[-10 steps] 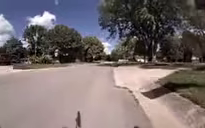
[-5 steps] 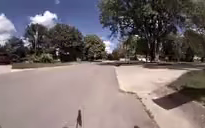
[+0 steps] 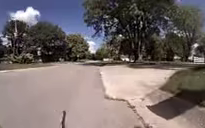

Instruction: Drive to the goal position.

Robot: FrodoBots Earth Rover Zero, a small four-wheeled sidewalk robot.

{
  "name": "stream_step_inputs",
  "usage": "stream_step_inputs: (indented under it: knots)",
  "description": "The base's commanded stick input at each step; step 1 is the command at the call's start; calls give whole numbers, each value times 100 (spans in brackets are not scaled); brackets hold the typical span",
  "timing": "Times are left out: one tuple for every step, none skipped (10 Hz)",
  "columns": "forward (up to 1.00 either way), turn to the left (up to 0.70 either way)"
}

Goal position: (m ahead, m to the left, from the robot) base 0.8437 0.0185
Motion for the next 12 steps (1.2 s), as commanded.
stream_step_inputs:
  knots:
    - [85,0]
    - [85,0]
    - [85,0]
    - [85,0]
    - [85,0]
    - [85,0]
    - [85,0]
    - [85,0]
    - [85,0]
    - [85,0]
    - [85,0]
    - [85,0]
